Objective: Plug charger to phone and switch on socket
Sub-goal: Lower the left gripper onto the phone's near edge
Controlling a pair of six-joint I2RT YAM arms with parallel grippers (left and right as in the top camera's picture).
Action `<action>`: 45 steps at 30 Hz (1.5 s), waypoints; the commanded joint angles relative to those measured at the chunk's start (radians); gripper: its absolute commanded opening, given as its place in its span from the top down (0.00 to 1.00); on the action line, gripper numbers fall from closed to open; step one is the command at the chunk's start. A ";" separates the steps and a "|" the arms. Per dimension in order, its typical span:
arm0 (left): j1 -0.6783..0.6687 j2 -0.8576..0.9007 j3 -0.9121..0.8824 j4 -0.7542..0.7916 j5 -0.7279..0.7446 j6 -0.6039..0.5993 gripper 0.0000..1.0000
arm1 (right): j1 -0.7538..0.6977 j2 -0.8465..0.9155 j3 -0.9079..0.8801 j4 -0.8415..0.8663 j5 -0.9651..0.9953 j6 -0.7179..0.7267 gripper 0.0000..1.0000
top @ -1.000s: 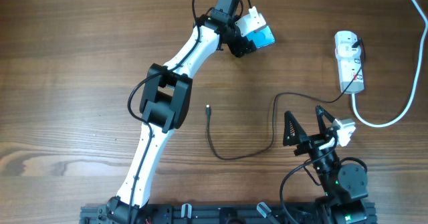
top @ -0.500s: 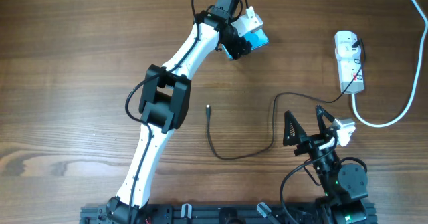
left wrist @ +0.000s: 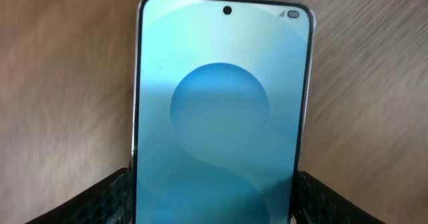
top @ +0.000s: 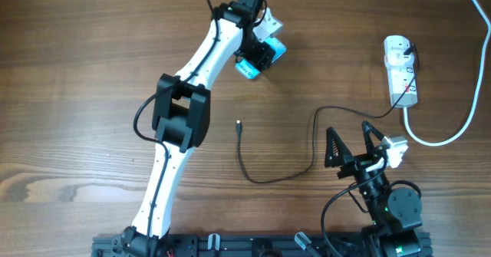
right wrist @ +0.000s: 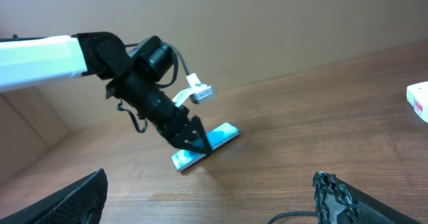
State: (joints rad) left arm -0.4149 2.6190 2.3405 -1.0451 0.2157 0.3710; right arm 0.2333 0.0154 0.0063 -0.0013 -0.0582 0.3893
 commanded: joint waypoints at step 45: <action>-0.016 -0.147 -0.047 -0.422 -0.176 -0.375 0.00 | 0.004 -0.012 -0.001 0.002 0.010 0.006 0.00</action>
State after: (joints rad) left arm -0.4068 2.5500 2.2971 -1.4700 0.0578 -0.0097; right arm 0.2333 0.0154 0.0063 -0.0013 -0.0582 0.3893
